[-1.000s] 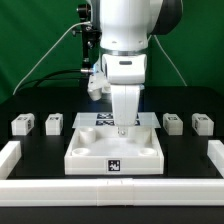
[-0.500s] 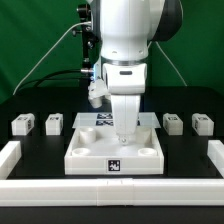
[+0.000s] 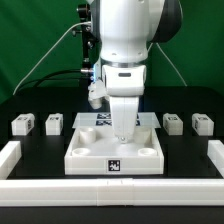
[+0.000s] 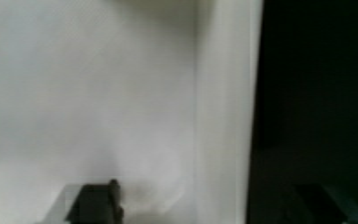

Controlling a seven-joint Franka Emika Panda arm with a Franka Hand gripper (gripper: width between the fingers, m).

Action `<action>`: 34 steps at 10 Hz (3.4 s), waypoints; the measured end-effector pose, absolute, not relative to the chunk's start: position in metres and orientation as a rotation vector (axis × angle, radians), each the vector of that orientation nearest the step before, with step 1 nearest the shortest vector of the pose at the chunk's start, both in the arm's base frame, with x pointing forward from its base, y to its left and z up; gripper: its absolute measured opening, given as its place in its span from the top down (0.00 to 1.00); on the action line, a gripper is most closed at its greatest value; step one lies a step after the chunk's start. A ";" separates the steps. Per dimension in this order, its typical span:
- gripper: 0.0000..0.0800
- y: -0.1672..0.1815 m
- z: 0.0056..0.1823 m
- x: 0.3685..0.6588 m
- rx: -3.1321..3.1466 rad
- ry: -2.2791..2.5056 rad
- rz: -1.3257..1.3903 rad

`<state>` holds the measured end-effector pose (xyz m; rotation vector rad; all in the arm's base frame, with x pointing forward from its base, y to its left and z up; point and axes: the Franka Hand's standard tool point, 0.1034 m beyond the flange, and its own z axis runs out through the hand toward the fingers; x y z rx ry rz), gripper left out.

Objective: Assemble one leg

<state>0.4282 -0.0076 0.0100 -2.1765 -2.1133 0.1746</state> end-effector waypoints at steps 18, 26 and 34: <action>0.91 0.032 0.011 0.468 -2.186 -2.137 0.110; 0.91 0.062 0.011 0.483 -2.246 -2.063 0.111; 0.91 0.076 0.011 0.490 -2.182 -2.141 0.085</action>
Offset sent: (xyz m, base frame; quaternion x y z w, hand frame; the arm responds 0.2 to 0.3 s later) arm 0.0000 0.0000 0.0000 0.0000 0.0000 0.0000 1.0000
